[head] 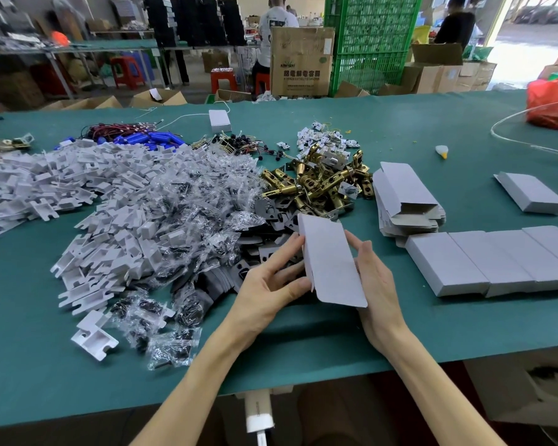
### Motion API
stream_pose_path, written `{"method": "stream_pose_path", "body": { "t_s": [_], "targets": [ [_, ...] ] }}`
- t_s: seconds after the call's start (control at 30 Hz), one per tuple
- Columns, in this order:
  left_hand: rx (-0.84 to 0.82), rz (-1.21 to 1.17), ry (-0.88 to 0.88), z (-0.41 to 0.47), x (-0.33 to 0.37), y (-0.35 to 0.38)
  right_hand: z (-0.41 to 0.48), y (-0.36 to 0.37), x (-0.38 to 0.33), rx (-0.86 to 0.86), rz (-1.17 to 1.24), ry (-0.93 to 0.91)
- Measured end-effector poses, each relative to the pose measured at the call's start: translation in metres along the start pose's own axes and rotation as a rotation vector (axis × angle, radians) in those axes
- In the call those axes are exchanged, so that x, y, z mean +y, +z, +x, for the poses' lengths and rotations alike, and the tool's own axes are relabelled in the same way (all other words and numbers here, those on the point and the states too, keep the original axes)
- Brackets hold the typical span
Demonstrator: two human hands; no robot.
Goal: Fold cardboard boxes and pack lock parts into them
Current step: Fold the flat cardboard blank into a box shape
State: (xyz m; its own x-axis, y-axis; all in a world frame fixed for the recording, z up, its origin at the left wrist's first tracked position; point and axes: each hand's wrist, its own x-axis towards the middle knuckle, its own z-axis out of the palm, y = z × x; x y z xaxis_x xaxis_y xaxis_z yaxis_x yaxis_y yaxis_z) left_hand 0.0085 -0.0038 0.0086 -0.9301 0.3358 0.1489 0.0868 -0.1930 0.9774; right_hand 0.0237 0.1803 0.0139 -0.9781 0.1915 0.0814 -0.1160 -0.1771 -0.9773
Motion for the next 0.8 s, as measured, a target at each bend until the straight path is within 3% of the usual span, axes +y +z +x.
{"method": "stream_pose_path", "body": {
  "t_s": [0.3, 0.5, 0.8],
  "targets": [
    [0.168, -0.09, 0.112, -0.002, 0.006, 0.004, -0.006, 0.005, -0.008, -0.229, 0.056, 0.031],
    [0.237, -0.026, 0.137, -0.004, 0.006, 0.003, -0.005, 0.005, 0.0, -0.211, -0.117, -0.07],
    [0.188, -0.018, 0.137, -0.003, 0.002, 0.002, -0.008, 0.005, 0.007, -0.177, -0.356, -0.307]
  ]
}}
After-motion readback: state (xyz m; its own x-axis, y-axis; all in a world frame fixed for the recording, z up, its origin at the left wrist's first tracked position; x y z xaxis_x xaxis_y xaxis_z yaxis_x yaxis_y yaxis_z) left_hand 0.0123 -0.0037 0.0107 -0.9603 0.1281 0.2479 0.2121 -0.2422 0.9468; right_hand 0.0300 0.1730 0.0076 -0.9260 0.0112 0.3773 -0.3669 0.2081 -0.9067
